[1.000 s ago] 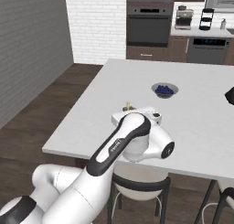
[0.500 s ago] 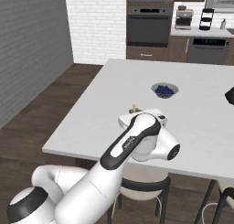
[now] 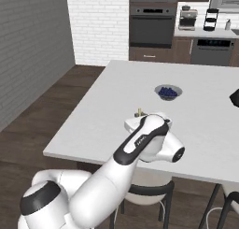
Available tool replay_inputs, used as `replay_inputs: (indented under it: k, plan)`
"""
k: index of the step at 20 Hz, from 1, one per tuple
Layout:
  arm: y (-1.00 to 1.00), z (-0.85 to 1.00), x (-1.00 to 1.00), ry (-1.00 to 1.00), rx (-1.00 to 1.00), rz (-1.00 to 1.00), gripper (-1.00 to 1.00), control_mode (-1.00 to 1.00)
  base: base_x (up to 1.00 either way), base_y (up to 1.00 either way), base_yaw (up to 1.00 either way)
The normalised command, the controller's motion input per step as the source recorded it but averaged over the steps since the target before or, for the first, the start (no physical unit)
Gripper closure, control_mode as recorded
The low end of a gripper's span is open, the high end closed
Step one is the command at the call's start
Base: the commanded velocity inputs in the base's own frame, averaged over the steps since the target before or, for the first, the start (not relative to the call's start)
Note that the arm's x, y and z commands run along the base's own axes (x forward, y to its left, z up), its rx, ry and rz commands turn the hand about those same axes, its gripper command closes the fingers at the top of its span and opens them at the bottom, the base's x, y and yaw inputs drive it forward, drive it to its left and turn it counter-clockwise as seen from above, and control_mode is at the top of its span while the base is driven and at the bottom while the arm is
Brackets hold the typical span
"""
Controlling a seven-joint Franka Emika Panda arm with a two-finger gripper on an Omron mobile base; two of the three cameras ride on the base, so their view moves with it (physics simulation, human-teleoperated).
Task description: Take a straw from the drawer in front and place it inside the glass cup on the dining counter.
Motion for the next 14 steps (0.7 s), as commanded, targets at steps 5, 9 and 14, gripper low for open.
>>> replay_inputs:
  k: [5, 9, 14]
  plan:
    - [0.0, -0.29, 0.25, 0.0, 0.0, 0.0, 1.0, -1.0, 0.0, 0.0, 0.0]
    - [-0.05, -0.34, 0.27, 0.0, 0.0, 0.0, 1.0, -1.0, 0.0, 0.0, 0.0]
    - [-0.15, -0.33, 0.28, 0.0, 0.0, 0.0, 1.0, -1.0, 0.0, 0.0, 0.0]
